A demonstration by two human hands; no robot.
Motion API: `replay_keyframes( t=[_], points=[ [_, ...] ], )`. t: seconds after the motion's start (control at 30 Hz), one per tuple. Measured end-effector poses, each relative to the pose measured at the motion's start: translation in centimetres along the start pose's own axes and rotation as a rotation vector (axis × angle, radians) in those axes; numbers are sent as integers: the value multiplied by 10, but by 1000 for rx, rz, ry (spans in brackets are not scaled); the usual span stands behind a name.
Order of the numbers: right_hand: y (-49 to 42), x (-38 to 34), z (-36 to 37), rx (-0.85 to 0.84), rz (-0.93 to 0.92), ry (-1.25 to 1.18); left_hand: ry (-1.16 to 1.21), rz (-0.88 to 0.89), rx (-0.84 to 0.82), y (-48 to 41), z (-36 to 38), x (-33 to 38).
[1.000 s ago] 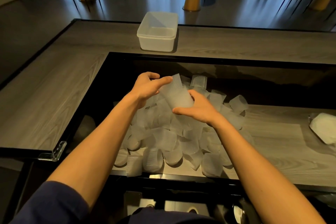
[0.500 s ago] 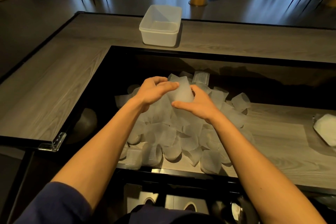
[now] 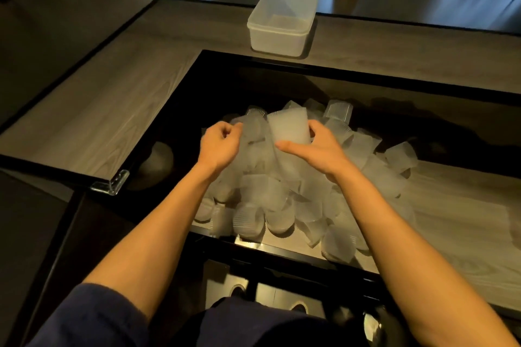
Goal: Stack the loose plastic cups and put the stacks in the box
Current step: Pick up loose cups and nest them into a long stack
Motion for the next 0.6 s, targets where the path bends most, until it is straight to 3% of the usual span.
replay_keyframes(
  t=[0.17, 0.6],
  points=[
    [2, 4, 7, -26, 0, -35, -116, -275, 102, 21, -22, -73],
    [11, 1, 28, -115, -33, -18, -485, -879, -97, 89, -19, -183]
  ],
)
Point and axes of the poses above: each hand's wrist, its own y-axis away from the middle knuckle, its own z-axis out of the palm, x = y × z, the point moved 8 cm from there along -y, towards the middle knuckle, and after that the axes turned 9 degrees about -z, right-handed, at the moved point
